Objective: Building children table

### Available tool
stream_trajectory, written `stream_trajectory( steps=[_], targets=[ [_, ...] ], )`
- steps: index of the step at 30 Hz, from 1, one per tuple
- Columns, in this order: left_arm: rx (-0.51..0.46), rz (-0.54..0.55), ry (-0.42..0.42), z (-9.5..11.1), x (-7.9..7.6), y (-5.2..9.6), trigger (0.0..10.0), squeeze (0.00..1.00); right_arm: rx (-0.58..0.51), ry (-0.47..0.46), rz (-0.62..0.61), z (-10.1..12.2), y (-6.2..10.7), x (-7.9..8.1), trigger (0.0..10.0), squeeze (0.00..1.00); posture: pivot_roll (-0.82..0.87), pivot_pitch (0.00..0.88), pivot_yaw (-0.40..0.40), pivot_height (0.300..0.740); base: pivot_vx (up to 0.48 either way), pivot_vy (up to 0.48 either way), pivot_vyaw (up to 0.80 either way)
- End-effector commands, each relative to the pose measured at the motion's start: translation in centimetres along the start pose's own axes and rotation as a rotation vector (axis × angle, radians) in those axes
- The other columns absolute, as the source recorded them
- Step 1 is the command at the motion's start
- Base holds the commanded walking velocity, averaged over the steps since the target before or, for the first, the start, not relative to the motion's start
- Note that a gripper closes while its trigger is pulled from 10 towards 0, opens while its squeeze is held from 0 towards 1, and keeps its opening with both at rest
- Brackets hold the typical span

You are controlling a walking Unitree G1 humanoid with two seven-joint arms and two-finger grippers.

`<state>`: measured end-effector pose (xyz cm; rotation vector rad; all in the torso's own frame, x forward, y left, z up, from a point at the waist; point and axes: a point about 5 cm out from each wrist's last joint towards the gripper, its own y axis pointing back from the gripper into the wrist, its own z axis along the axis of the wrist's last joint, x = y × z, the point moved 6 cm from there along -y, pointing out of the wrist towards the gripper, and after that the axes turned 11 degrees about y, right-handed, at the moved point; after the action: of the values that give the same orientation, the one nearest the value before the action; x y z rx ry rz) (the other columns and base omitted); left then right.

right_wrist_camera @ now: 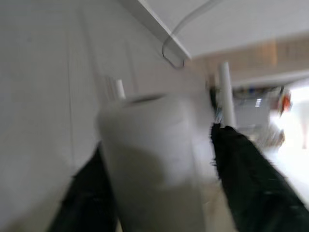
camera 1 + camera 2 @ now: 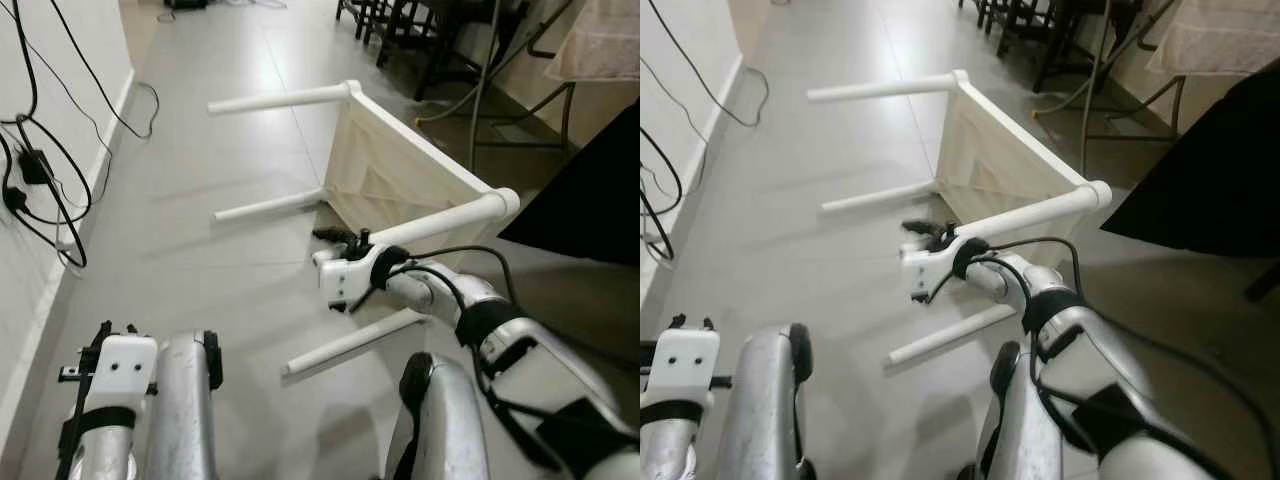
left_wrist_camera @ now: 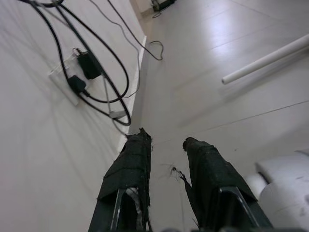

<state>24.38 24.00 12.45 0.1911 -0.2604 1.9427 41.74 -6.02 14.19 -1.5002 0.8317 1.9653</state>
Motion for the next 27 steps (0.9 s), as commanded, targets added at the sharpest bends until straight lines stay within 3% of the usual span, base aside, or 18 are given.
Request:
stream_trajectory(
  steps=[1,2,4,5,7,8,9,11,13,15,17,18,21,23,24,26,27],
  targets=[
    [0.014,-0.011,-0.009,-0.5,-0.3,0.1,10.0,0.00,0.021,-0.205,-0.051,-0.3,-0.1,-0.9,10.0,1.00,0.13,0.000,-0.135,0.300,0.000,0.000,0.00],
    [0.014,-0.012,-0.008,-0.5,-0.4,0.1,10.0,0.00,0.016,-0.288,-0.075,-0.3,-0.2,-1.4,10.0,1.00,0.13,0.000,-0.136,0.300,0.000,0.000,0.00],
    [0.013,-0.013,-0.008,-0.5,-0.4,0.1,10.0,0.00,0.010,-0.341,-0.088,-0.2,-0.2,-1.7,10.0,1.00,0.13,0.000,-0.136,0.300,0.000,0.000,0.00],
    [0.015,-0.015,-0.007,-0.5,-0.5,0.2,10.0,0.00,-0.018,-0.465,-0.119,0.2,-0.4,-2.5,10.0,1.00,0.13,0.000,-0.135,0.300,0.000,0.000,0.00],
    [0.015,-0.015,-0.007,-0.5,-0.5,0.2,10.0,0.00,-0.018,-0.465,-0.119,0.2,-0.4,-2.5,10.0,1.00,0.13,0.000,-0.135,0.300,0.000,0.000,0.00],
    [0.018,-0.018,-0.006,-0.6,-0.6,0.2,10.0,0.00,-0.075,-0.557,-0.165,1.0,-0.4,-3.5,10.0,1.00,0.12,0.000,-0.134,0.300,0.000,0.000,0.00],
    [0.024,-0.022,-0.008,-0.8,-0.8,0.3,10.0,0.00,-0.160,-0.591,-0.205,2.3,0.0,-4.4,10.0,1.00,0.13,0.000,-0.134,0.300,0.000,0.000,0.00],
    [0.032,-0.029,-0.010,-1.0,-0.9,0.4,10.0,0.00,-0.282,-0.598,-0.205,4.7,0.9,-4.4,10.0,1.00,0.12,0.000,-0.129,0.300,0.000,0.000,0.00],
    [0.032,-0.029,-0.010,-1.0,-0.9,0.4,10.0,0.00,-0.282,-0.598,-0.205,4.7,0.9,-4.4,10.0,1.00,0.12,0.000,-0.129,0.300,0.000,0.000,0.00],
    [0.038,-0.037,-0.017,-1.2,-1.0,0.4,10.0,0.00,-0.384,-0.513,-0.114,7.1,2.2,-2.1,10.0,1.00,0.11,0.000,-0.122,0.300,0.000,0.000,0.00],
    [0.038,-0.037,-0.017,-1.2,-1.0,0.4,10.0,0.00,-0.384,-0.513,-0.114,7.1,2.2,-2.1,10.0,1.00,0.11,0.000,-0.122,0.300,0.000,0.000,0.00],
    [0.040,-0.037,-0.020,-1.2,-0.9,0.3,10.0,0.00,-0.430,-0.492,-0.056,8.3,3.1,-0.7,10.0,1.00,0.11,0.000,-0.121,0.300,0.000,0.000,0.00],
    [0.041,-0.037,-0.022,-1.3,-0.9,0.2,10.0,0.00,-0.452,-0.532,-0.011,9.0,3.8,0.1,10.0,1.00,0.11,0.000,-0.121,0.300,0.000,0.000,0.00],
    [0.041,-0.033,-0.022,-1.3,-0.9,0.1,10.0,0.00,-0.314,-0.936,-0.101,5.8,3.3,-2.1,10.0,1.00,0.11,0.000,-0.124,0.300,0.000,0.000,0.00],
    [0.041,-0.033,-0.022,-1.3,-0.9,0.1,10.0,0.00,-0.314,-0.936,-0.101,5.8,3.3,-2.1,10.0,1.00,0.11,0.000,-0.124,0.300,0.000,0.000,0.00],
    [0.043,-0.027,-0.022,-1.3,-0.8,0.2,10.0,0.00,-0.211,-1.196,-0.275,2.8,3.4,-4.4,10.0,1.00,0.11,0.000,-0.132,0.300,0.000,0.000,0.00],
    [0.043,-0.027,-0.022,-1.3,-0.8,0.2,10.0,0.00,-0.211,-1.196,-0.275,2.8,3.4,-4.4,10.0,1.00,0.11,0.000,-0.132,0.300,0.000,0.000,0.00]
  ],
)
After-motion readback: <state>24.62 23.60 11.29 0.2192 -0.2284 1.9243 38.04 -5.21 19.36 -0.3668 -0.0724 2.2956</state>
